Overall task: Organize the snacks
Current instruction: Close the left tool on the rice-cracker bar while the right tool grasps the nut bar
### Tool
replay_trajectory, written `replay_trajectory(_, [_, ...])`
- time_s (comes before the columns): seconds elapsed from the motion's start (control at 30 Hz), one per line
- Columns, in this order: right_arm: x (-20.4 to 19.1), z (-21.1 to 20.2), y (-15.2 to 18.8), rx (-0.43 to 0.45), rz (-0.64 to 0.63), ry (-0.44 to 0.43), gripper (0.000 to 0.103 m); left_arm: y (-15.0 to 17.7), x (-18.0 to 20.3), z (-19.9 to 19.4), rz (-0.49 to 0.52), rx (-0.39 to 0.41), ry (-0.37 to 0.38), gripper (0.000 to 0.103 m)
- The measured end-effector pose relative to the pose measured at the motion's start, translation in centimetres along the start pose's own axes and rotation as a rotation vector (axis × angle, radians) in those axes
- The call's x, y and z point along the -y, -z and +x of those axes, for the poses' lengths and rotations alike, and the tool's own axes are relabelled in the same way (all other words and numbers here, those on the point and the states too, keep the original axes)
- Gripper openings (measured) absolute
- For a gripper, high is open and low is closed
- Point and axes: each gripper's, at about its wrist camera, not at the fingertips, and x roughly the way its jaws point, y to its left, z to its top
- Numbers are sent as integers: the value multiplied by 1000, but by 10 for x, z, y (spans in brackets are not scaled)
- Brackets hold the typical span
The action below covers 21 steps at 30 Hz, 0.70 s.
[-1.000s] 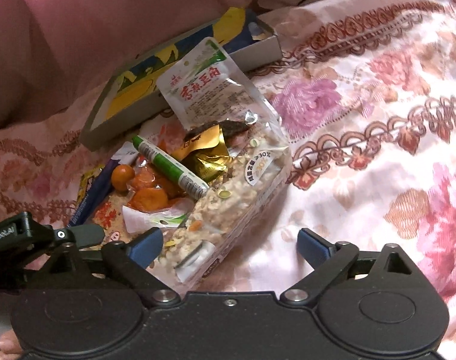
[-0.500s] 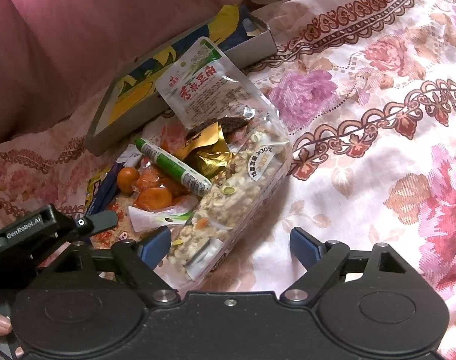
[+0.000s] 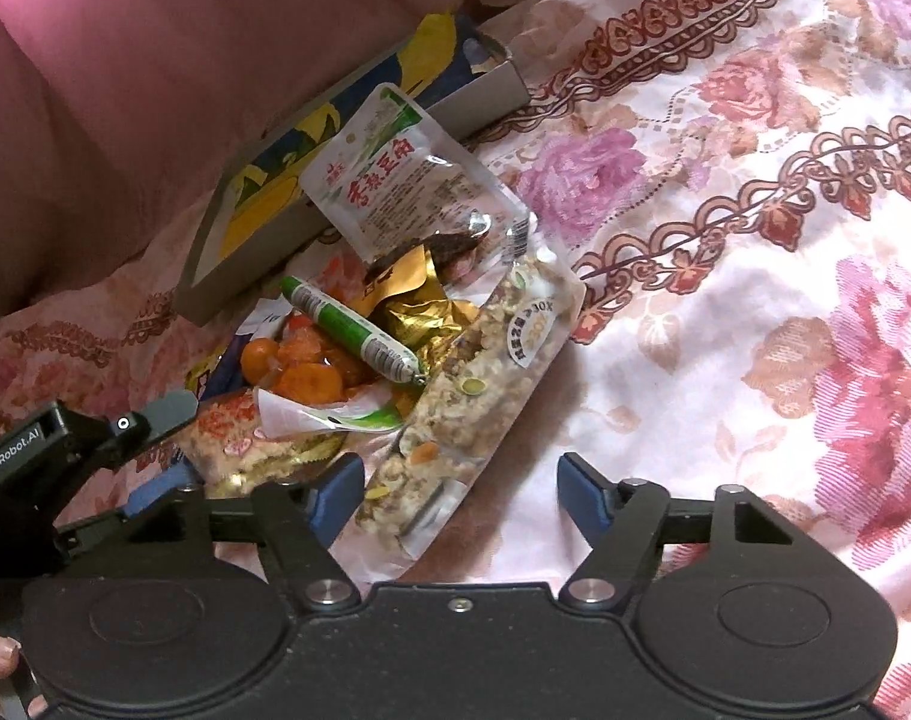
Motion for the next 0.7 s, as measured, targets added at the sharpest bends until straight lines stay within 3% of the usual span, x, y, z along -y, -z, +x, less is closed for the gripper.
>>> replay_trajectory(0.23, [1,8,-2,-28,13,-7,68,0,3,12,29,3,2,59])
replay_trajectory(0.47, [3,14,-4,-48,24,-8,72,0,-21,32,-99,-41,-19,59])
replay_trajectory(0.53, [2,16,-4,-44,21,-11,75,0,-25,35,-120,-39,-19,55])
replay_trajectory(0.7, [0,21,-9,-26,20,-30,82,3,-16,30,-54,-19,-50,39])
